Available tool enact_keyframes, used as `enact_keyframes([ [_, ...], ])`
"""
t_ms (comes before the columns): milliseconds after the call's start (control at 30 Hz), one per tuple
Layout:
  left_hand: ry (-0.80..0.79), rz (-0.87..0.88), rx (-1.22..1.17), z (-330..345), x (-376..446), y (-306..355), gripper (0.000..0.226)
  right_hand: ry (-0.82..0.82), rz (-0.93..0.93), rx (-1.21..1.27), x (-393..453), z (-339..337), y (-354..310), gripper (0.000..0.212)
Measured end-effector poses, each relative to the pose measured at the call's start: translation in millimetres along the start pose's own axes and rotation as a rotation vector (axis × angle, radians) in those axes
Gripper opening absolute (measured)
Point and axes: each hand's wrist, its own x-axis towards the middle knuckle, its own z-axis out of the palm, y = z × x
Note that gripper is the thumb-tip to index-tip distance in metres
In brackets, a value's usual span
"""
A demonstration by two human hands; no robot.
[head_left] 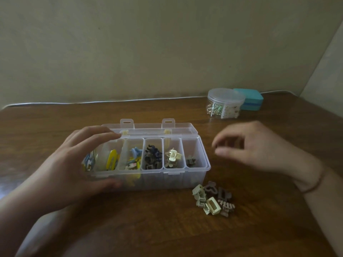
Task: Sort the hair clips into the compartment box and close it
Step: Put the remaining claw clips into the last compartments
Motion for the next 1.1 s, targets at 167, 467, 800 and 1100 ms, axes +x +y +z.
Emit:
enact_keyframes([
  [167, -0.009, -0.008, -0.007, 0, 0, -1, 0.082, 0.256, -0.09, 0.357, 4, 15, -23, 0.014],
  [467, -0.018, -0.001, -0.003, -2, 0, -2, 0.08, 0.066, -0.069, 0.07, -9, -2, -29, 0.013],
  [800, -0.02, 0.007, 0.0, -2, 1, -1, 0.08, -0.275, 0.076, -0.175, -11, 12, -38, 0.01],
  [1100, -0.015, -0.003, -0.01, 1, 2, 4, 0.08, 0.376, -0.012, 0.26, -4, 15, -36, 0.005],
])
